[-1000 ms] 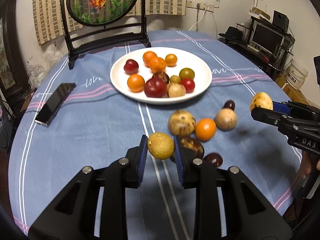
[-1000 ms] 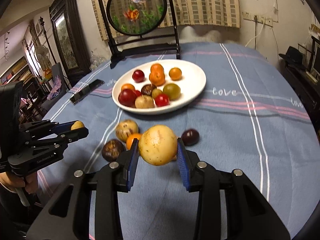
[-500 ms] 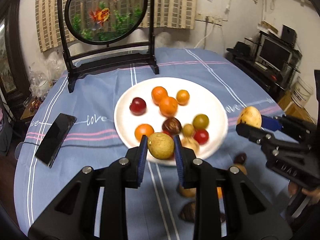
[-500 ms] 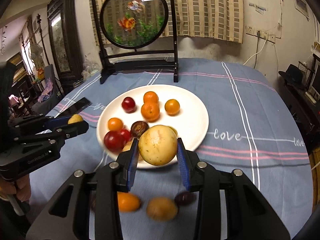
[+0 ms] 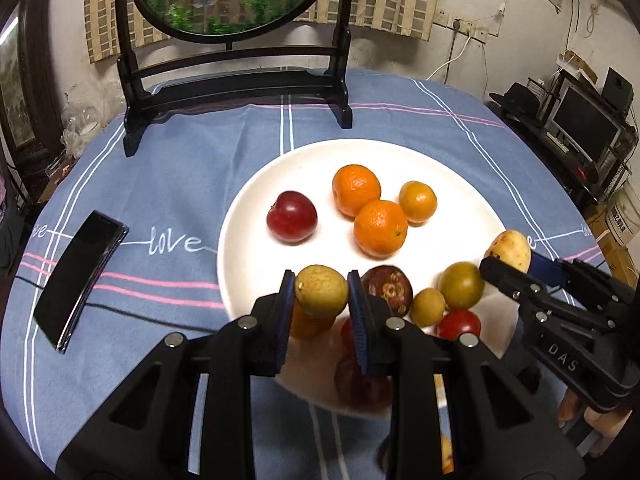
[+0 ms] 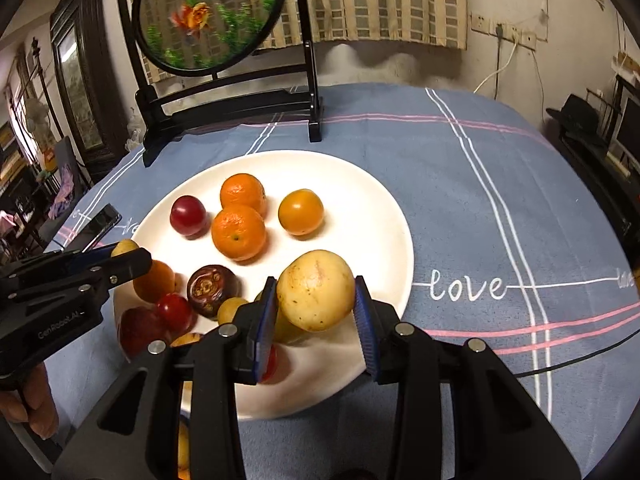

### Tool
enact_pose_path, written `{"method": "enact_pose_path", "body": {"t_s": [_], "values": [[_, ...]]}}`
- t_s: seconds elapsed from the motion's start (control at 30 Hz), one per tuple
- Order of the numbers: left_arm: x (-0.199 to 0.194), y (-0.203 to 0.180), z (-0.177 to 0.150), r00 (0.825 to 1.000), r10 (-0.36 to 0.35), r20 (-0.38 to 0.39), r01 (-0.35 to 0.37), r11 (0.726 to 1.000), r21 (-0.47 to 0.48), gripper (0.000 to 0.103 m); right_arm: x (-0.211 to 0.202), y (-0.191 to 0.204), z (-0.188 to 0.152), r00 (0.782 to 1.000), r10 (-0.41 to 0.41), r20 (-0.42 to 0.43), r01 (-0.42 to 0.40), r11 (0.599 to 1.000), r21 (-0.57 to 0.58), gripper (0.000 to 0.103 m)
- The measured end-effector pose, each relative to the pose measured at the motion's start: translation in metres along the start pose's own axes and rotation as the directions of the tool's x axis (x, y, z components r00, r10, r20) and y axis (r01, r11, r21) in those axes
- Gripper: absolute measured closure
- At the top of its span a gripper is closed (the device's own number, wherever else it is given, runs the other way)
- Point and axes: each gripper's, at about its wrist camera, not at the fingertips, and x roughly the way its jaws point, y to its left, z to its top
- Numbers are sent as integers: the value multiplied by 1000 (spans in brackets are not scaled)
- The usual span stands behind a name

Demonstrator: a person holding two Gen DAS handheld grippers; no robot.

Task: Organize fruits
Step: 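Carry the citrus and pale fruit onto the white plate and open both tools, then move both open tools back from the plate to the fruit cluster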

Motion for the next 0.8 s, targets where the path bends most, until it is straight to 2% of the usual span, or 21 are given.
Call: {"method": "enact_pose_path", "body": {"t_s": [0.03,0.07,0.13,0.23,0.27,0.53,0.63,0.8], "values": [[2,0,1,1000,-6,-1,6,1000,-5,76,3,0,0,1000,16,-10,-16,1000,2,62],[4,-1,2,1000,-11,-2,11,1000,-10,76,3,-1,0,999,29,-15,-29,1000,5,50],[6,-2,2,1000,-8,-3,8,1000,-13,75,-2,-2,-2,999,29,18,-30,999,17,37],[5,-3,-1,1000,8,-4,-8,1000,-1,58,-9,-5,-2,999,31,39,-32,999,22,37],[2,-3,-2,1000,13,6,-13,1000,0,56,-11,-8,-3,998,41,41,-42,999,31,37],[-20,0,-15,998,42,57,-42,999,-1,39,-22,-14,-14,999,41,31,-43,998,45,37],[-25,1,-23,998,40,53,-40,999,-1,38,-24,-12,-18,999,37,29,-38,999,35,37],[-36,4,-36,998,38,50,-37,999,-13,30,-30,-10,-27,999,41,27,-42,999,27,37]]}}
